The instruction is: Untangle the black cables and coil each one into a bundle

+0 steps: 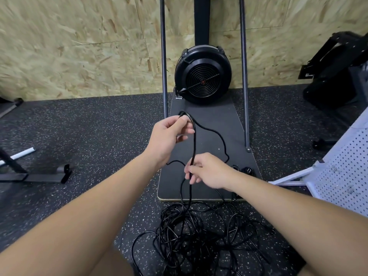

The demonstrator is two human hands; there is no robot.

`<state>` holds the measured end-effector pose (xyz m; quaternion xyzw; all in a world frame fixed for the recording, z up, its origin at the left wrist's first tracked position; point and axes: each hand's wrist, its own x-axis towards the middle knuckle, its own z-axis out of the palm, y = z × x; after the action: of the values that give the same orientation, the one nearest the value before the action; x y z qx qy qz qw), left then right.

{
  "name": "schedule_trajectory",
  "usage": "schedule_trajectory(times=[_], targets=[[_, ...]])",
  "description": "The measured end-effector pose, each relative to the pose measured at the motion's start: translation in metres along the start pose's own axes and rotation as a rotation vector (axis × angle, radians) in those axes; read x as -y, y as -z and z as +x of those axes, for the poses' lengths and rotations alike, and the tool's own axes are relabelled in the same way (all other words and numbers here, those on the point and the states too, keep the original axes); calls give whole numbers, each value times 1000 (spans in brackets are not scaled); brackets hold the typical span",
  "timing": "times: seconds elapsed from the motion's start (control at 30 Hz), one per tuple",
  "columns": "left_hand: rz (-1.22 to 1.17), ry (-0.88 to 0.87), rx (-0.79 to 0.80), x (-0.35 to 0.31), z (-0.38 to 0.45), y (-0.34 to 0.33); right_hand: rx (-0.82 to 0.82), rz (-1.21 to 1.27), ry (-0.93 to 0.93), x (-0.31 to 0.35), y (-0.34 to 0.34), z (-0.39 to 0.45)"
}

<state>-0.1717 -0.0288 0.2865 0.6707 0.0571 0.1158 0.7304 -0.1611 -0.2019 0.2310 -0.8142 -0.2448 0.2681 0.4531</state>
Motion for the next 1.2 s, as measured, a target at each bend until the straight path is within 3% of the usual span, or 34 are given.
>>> schedule_trajectory(times=[0.13, 0.27, 0.43, 0.6, 0.67, 0.73, 0.8, 0.9, 0.97, 1.07, 1.2], targets=[[94, 10, 81, 7, 0, 8, -293, -9, 119, 18, 16, 0], [143, 79, 231, 11, -9, 3, -541, 172, 253, 48, 43, -5], [340, 140, 420, 26, -31, -9, -507, 484, 301, 63, 74, -5], [479, 37, 393, 38, -34, -16, -429, 656, 261, 59, 89, -6], [427, 20, 318, 34, -28, -13, -475, 525, 171, 52, 94, -7], [364, 4, 220, 27, -21, -9, -541, 210, 88, 39, 97, -10], [290, -3, 148, 18, -14, -6, -434, 12, 39, 29, 96, -16], [193, -17, 105, 9, -10, -7, -44, -87, -8, 20, 79, -21], [104, -14, 93, 5, -8, -9, 123, -118, -9, 12, 62, -20], [31, -12, 78, 2, -3, -9, 192, -102, -8, 3, 40, -16], [68, -29, 84, 2, -3, -6, 123, -120, 10, 6, 37, -10]])
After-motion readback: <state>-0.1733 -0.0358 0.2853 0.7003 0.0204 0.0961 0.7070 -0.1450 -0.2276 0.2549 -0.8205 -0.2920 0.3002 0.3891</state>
